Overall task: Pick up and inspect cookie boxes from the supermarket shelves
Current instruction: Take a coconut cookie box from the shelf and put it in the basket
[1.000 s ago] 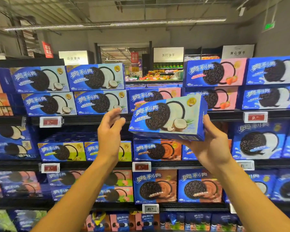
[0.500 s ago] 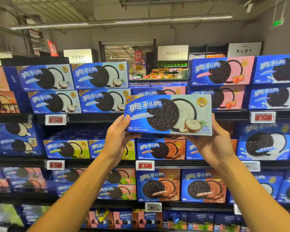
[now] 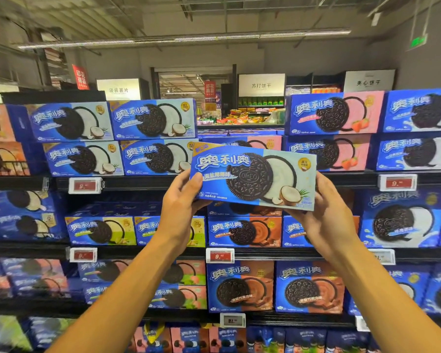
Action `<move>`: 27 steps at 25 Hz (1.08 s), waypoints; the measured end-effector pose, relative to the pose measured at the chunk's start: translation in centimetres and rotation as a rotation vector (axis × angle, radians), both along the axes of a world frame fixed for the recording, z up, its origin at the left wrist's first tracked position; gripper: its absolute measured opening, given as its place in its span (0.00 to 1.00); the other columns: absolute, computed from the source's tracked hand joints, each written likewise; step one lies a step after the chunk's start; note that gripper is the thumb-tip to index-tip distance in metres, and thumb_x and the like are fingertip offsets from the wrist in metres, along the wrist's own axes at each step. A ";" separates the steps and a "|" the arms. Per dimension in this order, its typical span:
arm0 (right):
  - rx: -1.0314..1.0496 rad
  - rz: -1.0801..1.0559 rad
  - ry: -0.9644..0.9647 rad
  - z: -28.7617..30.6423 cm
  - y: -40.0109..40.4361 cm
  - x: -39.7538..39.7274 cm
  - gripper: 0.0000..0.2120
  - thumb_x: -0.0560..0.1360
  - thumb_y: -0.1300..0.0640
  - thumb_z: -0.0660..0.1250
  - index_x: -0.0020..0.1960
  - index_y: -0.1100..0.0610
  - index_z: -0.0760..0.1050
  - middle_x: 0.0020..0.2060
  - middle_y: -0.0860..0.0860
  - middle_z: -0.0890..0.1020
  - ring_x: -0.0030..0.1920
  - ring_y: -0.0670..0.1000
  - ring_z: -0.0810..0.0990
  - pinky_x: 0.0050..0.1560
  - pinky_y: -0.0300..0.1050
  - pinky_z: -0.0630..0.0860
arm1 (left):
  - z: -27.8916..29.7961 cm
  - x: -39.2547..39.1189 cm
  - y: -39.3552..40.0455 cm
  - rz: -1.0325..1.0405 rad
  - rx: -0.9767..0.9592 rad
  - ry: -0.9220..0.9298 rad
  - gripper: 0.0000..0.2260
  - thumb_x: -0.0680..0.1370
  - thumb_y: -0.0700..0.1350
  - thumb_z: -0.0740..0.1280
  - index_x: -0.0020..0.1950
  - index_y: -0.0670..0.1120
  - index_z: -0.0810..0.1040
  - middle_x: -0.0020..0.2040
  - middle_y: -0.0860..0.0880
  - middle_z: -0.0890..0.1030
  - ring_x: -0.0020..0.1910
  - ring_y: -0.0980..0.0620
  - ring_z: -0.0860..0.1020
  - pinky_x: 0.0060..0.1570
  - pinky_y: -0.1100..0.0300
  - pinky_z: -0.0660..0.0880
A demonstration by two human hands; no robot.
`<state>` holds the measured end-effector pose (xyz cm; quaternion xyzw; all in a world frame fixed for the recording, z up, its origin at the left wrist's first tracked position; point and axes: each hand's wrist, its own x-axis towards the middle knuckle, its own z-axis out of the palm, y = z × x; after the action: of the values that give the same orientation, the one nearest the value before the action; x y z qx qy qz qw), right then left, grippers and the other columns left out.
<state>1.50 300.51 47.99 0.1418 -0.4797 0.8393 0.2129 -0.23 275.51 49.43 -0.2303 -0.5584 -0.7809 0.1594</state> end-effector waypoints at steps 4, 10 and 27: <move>-0.004 -0.009 0.022 -0.1 -0.1 -0.2 0.11 0.81 0.58 0.62 0.62 0.53 0.74 0.47 0.48 0.85 0.46 0.47 0.84 0.49 0.46 0.83 | 0.7 0.7 -0.2 -0.141 0.005 -0.007 0.19 0.81 0.51 0.59 0.69 0.45 0.73 0.63 0.48 0.81 0.59 0.49 0.80 0.53 0.53 0.80; 0.153 -0.001 -0.100 -0.7 -0.5 -1.8 0.15 0.85 0.53 0.54 0.67 0.53 0.74 0.53 0.52 0.83 0.50 0.52 0.80 0.52 0.53 0.78 | 1.3 3.0 1.5 -0.314 -0.046 0.030 0.23 0.70 0.50 0.71 0.65 0.48 0.77 0.59 0.50 0.83 0.56 0.52 0.81 0.48 0.59 0.80; -0.097 0.005 0.023 0.5 -0.2 -0.9 0.11 0.81 0.57 0.62 0.58 0.48 0.79 0.51 0.48 0.84 0.46 0.47 0.83 0.44 0.41 0.76 | 1.6 1.6 -1.1 -0.304 0.020 0.154 0.20 0.79 0.41 0.59 0.69 0.56 0.70 0.63 0.56 0.80 0.59 0.54 0.80 0.50 0.55 0.81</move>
<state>0.60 300.33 48.46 0.1422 -0.4354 0.8605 0.2232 1.42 274.38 51.01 -0.3697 -0.4954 -0.7816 0.0841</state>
